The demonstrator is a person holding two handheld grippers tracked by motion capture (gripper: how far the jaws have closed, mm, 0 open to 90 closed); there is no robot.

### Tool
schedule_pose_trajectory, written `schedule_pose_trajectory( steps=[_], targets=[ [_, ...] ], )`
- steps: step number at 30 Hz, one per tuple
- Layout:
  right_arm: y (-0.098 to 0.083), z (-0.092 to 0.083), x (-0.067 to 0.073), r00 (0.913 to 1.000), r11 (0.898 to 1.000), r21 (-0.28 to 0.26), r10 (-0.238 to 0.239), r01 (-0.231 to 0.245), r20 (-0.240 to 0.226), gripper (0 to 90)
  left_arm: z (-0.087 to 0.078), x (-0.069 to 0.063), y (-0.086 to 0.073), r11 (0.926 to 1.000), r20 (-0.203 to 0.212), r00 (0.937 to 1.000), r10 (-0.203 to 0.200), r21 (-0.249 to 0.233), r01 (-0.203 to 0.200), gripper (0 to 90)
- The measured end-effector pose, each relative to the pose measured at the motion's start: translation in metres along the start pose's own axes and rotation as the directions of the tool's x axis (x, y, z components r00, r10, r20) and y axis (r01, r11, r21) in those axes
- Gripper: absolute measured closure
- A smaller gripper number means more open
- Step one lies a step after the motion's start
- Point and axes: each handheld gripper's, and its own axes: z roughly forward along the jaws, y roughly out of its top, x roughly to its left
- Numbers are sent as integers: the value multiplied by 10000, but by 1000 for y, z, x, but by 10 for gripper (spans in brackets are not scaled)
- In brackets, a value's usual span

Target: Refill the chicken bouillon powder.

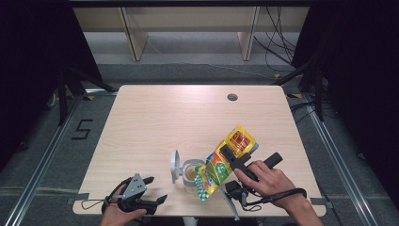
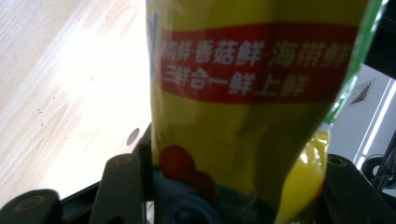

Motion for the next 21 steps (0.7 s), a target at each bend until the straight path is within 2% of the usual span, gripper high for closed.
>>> schedule_pose_trajectory(
  steps=[8, 10, 11, 13, 14, 15, 21],
  targets=[
    [-1, 0, 1, 9998, 9998, 28, 220, -220, 5, 498, 0, 0, 0, 10000, -8, 10000, 3, -7, -3, 200],
    [-2, 0, 1, 9996, 9996, 14, 266, -266, -22, 500, -1, 2, 1, 9995, -29, 9995, 304, -4, -304, 200],
    [-2, 0, 1, 9995, 9995, -2, 312, -312, -20, 500, 0, 0, 0, 10000, -15, 10000, 49, -8, -49, 200],
    [-3, 0, 2, 9994, 9994, 5, 336, -336, 2, 501, -1, 2, 0, 9994, -109, 9996, 255, 224, -252, 200],
    [-3, 0, 2, 9993, 9993, 14, 362, -362, -15, 501, -1, 2, 0, 9995, -101, 9997, 227, 206, -225, 200],
    [-3, 0, 2, 9992, 9992, 25, 406, -406, -10, 501, 0, 0, 0, 10000, -6, 10000, -2, -5, 2, 200],
    [-4, -1, 2, 9996, 9996, -29, 273, -273, -98, 502, 0, 1, 0, 9998, -24, 9999, 150, 120, -150, 200]
  ],
)
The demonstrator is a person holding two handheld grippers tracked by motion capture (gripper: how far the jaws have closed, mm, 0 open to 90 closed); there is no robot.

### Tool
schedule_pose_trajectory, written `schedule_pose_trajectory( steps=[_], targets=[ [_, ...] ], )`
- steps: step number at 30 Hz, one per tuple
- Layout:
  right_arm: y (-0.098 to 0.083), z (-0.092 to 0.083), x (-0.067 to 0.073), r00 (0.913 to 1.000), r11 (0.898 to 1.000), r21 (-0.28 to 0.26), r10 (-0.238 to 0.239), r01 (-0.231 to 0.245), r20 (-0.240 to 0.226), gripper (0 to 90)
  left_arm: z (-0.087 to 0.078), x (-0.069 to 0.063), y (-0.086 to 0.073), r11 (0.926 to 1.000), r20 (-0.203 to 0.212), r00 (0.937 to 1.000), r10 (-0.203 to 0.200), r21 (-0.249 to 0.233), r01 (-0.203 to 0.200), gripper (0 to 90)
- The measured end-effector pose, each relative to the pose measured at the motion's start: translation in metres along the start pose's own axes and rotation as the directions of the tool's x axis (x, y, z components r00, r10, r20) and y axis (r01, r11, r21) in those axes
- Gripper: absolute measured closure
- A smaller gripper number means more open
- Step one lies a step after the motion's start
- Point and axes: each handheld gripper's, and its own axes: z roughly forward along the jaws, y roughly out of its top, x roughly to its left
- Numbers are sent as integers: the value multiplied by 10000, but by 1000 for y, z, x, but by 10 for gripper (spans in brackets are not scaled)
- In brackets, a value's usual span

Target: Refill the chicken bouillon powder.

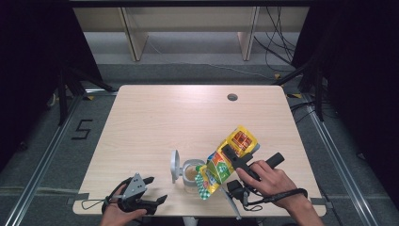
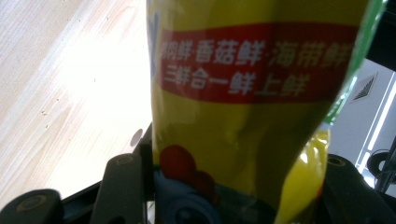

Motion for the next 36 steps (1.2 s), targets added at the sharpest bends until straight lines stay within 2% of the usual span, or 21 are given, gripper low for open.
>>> schedule_pose_trajectory(
  steps=[2, 5, 6, 7, 11, 12, 14, 15, 17, 20, 23, 24, 26, 29, 34, 35, 36],
  targets=[
    [0, 0, 0, 10000, 10000, -5, -8, 8, -21, 501, 0, -1, 0, 9998, 24, 9999, -141, -122, 142, 200],
    [0, 0, 0, 10000, 10000, -32, -4, 4, 8, 502, -1, 1, 0, 10000, -49, 10000, -1, 2, 1, 200],
    [0, 0, 1, 9998, 9998, 55, 180, -180, 31, 502, -1, 2, 0, 9999, -54, 9999, 97, -45, -98, 200],
    [0, 0, 2, 9998, 9999, 21, 167, -167, 69, 502, -1, 3, 0, 9997, -79, 9997, 240, -28, -240, 200],
    [0, 0, 2, 9999, 10000, -22, 95, -95, 30, 502, -1, 3, 0, 9997, -83, 9996, 259, 5, -259, 200],
    [0, 0, 2, 9999, 10000, -3, 99, -99, 23, 502, 0, 1, 0, 10000, -65, 10000, -44, -2, 44, 200],
    [0, 0, 1, 10000, 10000, -91, -21, 21, 16, 502, 0, 3, 0, 9998, -69, 9997, 214, -21, -214, 200],
    [-1, -1, 2, 9999, 9999, 21, 163, -163, 32, 502, 0, 3, 0, 9997, -119, 9997, 225, -25, -225, 200],
    [-2, -1, 2, 9996, 9996, 72, 283, -283, 0, 502, 0, 3, 0, 9998, -118, 9997, 207, -12, -207, 200],
    [-2, 0, 0, 10000, 10000, -44, -14, 14, 66, 503, 0, 3, 0, 9998, -55, 9998, 216, -2, -216, 200],
    [-2, -1, 0, 10000, 10000, -23, 24, -24, 61, 502, 0, 3, 0, 9998, -71, 9997, 222, -7, -222, 200],
    [-2, -1, 0, 10000, 10000, -11, 42, -42, 66, 502, 0, 2, 0, 10000, -53, 10000, -47, -18, 47, 200],
    [-2, -1, 1, 9997, 9997, 58, 218, -219, 107, 503, -1, 3, 1, 9998, -88, 9997, 219, 7, -219, 200],
    [0, 0, 0, 10000, 10000, -88, -26, 27, 71, 503, -1, 3, 0, 9999, -33, 9999, 166, -42, -166, 200],
    [0, -1, 1, 9999, 9999, -22, 119, -119, 104, 503, -1, 3, 1, 9997, -67, 9997, 228, -45, -228, 200],
    [0, 0, 1, 10000, 9999, -101, 8, -7, 94, 503, -1, 3, 0, 9998, -41, 9999, 167, -81, -167, 200],
    [0, 0, 1, 9999, 10000, -93, 34, -33, 105, 503, 0, 2, 0, 9999, -29, 9999, -138, -75, 137, 200]
  ],
)
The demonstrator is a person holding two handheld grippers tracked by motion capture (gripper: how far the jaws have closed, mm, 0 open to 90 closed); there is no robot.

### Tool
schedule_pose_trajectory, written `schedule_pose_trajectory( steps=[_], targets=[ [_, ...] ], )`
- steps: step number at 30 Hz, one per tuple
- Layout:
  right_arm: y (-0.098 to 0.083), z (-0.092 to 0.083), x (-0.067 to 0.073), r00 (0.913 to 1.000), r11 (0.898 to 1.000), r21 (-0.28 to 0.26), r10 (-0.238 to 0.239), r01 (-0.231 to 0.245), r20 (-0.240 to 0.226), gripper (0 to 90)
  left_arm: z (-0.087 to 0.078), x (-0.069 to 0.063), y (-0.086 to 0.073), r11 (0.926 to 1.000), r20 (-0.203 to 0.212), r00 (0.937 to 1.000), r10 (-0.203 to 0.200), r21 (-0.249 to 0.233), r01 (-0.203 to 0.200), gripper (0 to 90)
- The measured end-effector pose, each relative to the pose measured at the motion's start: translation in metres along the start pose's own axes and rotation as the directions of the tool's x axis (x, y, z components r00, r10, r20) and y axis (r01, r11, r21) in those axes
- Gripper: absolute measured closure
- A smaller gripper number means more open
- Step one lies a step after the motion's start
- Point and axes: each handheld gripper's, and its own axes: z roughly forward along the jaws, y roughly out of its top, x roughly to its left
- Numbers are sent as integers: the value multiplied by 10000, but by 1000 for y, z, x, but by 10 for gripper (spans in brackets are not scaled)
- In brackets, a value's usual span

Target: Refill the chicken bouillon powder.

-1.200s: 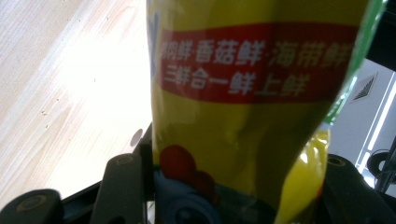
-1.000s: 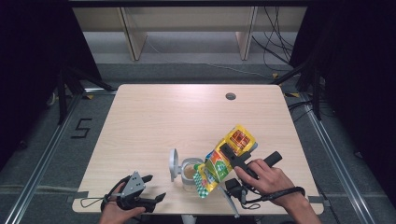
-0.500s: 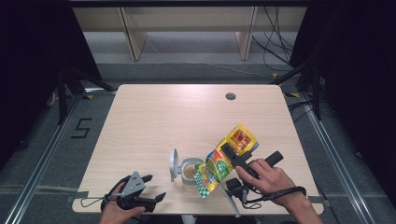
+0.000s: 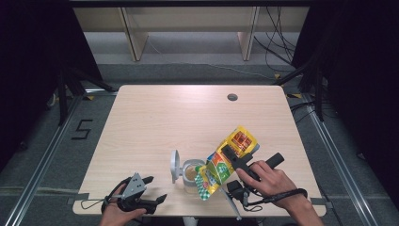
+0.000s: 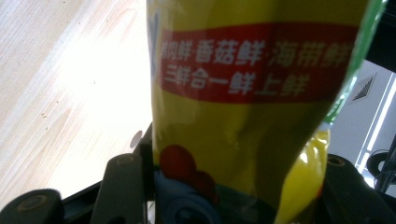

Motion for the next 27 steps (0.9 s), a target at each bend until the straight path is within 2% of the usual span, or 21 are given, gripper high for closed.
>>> schedule_pose_trajectory(
  steps=[2, 3, 4, 14, 18, 20, 21, 23, 27],
  targets=[
    [0, 0, 0, 10000, 10000, 16, 9, -9, -1, 503, 0, 0, 0, 10000, -8, 10000, 54, -10, -54, 200],
    [0, 0, 0, 10000, 10000, 17, 12, -12, -22, 503, -1, 2, 1, 9995, 10, 9995, 316, 20, -316, 200],
    [0, 0, 0, 10000, 10000, 9, -14, 14, -20, 503, -1, 2, 1, 9993, -44, 9994, 353, 80, -352, 200],
    [-1, -2, 0, 9999, 9999, 102, 103, -103, -9, 503, -1, 2, 1, 9994, -17, 9994, 350, 44, -350, 200],
    [-1, -2, 1, 9999, 9998, 104, 148, -148, 1, 504, -2, 2, 1, 9991, -151, 9990, 417, 68, -416, 200],
    [-1, -2, 2, 9998, 9997, 105, 200, -200, 30, 504, -2, 1, 1, 9995, -126, 9994, 326, -8, -327, 200],
    [-2, -2, 0, 10000, 10000, 19, 59, -59, 20, 504, -1, 1, 1, 9994, -126, 9994, 335, -5, -335, 200],
    [-2, -2, 1, 9999, 9999, 60, 119, -120, 43, 504, -1, 2, 1, 9994, -27, 9994, 338, 64, -337, 200],
    [-3, -4, 1, 9996, 9995, 154, 267, -268, 53, 504, -1, 1, 1, 9994, -104, 9993, 351, 13, -351, 200]
  ],
)
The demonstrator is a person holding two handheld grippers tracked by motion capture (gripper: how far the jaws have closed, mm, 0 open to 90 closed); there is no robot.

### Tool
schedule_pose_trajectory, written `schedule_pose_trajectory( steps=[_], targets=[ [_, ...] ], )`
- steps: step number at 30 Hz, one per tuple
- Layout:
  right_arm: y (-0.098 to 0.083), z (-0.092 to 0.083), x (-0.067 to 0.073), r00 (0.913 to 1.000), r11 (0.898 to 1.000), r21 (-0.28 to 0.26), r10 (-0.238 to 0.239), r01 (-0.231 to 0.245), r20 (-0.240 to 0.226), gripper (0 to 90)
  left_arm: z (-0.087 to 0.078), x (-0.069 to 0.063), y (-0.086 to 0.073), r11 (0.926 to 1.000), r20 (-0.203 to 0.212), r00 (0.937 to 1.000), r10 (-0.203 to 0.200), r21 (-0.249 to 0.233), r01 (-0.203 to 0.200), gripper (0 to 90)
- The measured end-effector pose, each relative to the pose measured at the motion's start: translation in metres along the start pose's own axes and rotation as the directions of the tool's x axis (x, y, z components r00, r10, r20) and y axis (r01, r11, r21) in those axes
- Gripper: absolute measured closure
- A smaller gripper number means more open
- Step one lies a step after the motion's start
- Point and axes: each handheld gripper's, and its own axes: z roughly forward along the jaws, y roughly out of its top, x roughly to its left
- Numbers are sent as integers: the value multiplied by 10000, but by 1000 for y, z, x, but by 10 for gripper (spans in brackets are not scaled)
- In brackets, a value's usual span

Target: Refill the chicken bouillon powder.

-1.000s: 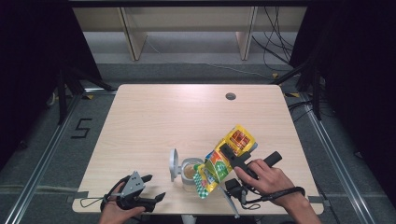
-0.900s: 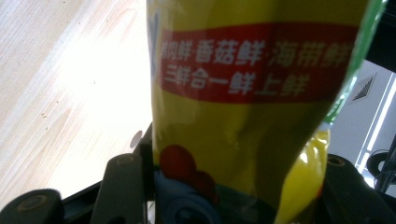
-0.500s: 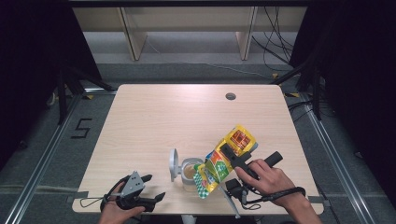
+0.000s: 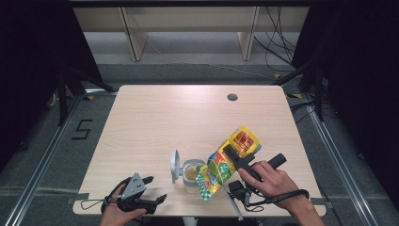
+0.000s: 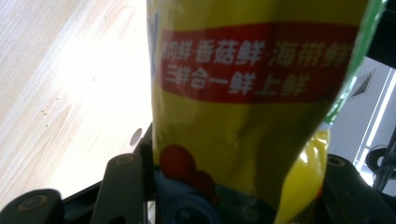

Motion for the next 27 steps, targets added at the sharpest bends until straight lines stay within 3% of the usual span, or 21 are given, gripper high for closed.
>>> schedule_pose_trajectory(
  steps=[8, 13, 17, 20, 27],
  targets=[
    [0, 0, -1, 9999, 9999, -57, -136, 135, -45, 505, 0, 0, 0, 10000, -34, 10000, -31, -24, 31, 200],
    [2, 0, -2, 9998, 9996, -165, -217, 217, -5, 506, 0, -2, 0, 9994, 62, 9994, -352, -73, 353, 200],
    [2, -1, -2, 9998, 9996, -174, -201, 201, 8, 506, 0, -2, 0, 9995, 53, 9995, -298, -101, 299, 200],
    [1, -2, -1, 10000, 9999, -88, -89, 89, 0, 506, 0, 0, 0, 10000, -50, 10000, -14, 2, 14, 200],
    [-1, -2, 0, 9999, 9999, -95, -125, 125, -6, 510, 0, 0, 0, 10000, -27, 10000, -33, -28, 33, 200]
  ],
)
